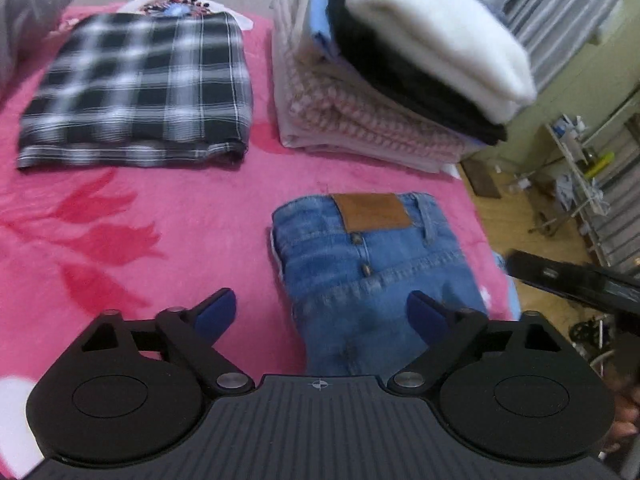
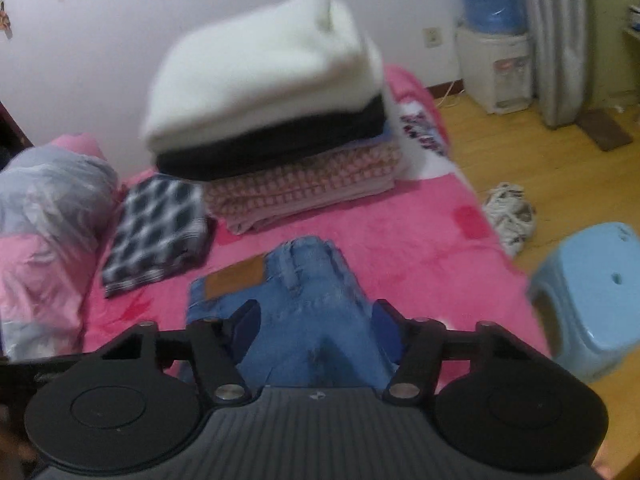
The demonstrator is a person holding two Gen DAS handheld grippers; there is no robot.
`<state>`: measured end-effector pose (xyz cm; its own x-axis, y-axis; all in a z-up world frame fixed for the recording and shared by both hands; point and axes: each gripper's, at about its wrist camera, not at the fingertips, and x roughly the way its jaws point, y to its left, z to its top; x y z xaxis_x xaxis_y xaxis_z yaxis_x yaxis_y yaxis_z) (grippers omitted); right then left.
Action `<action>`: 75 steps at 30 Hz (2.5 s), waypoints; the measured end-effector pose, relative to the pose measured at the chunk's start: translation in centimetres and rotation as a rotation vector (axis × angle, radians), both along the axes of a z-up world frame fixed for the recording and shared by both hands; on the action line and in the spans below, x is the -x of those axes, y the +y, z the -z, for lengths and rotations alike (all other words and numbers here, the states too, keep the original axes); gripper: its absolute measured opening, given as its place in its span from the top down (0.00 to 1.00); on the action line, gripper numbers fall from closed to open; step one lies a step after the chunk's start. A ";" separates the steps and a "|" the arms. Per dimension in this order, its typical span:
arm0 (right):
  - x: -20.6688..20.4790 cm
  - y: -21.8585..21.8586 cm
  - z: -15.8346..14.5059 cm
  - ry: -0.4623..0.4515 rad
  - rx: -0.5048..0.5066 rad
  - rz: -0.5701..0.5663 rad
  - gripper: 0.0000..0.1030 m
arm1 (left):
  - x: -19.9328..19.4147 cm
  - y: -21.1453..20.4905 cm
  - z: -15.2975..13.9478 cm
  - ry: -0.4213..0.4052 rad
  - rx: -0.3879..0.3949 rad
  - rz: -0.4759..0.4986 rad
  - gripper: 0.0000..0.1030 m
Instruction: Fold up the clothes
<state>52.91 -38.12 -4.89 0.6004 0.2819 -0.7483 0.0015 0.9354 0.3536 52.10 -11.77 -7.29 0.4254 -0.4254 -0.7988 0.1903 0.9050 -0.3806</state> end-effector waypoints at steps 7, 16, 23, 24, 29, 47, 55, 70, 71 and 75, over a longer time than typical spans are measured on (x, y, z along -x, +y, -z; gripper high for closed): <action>-5.3 0.9 5.5 0.063 -0.025 -0.120 0.89 | -1.3 -1.4 2.3 0.015 -0.013 0.017 0.55; -5.5 0.1 7.5 -0.006 -0.110 -0.138 0.89 | -1.3 -2.7 1.8 -0.016 -0.102 0.020 0.58; -3.8 -1.2 6.3 -0.094 -0.140 -0.138 0.90 | -1.4 -4.2 1.6 -0.035 -0.148 0.031 0.57; -3.9 -1.1 6.3 -0.101 -0.125 -0.147 0.90 | -1.4 -4.4 1.6 -0.039 -0.151 0.025 0.56; -3.7 -0.9 6.6 -0.135 -0.077 -0.145 0.91 | -1.0 -4.7 1.5 -0.067 -0.160 0.026 0.55; 2.8 -10.6 1.3 -0.116 -0.379 0.204 0.74 | -0.8 -1.6 0.8 -0.119 -0.064 0.020 0.38; 17.3 -14.7 -7.4 -0.148 -0.334 0.497 0.74 | -0.3 1.2 -2.0 -0.169 0.031 0.092 0.37; 41.6 -2.6 -15.0 0.185 0.001 0.796 0.74 | 0.1 -9.3 1.4 -0.275 -0.157 0.628 0.37; 41.0 -1.7 -14.3 0.202 0.047 0.732 0.74 | -0.2 -9.5 1.8 -0.295 -0.183 0.636 0.37; 37.1 1.9 -8.2 0.292 0.188 0.452 0.74 | -1.2 -9.7 2.5 -0.310 -0.195 0.635 0.37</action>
<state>15.86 -36.23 3.36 0.3909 -0.1086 -0.9140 0.4888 0.8659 0.1062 53.34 -21.43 -9.79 0.3628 -0.5274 -0.7683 0.7733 0.6305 -0.0677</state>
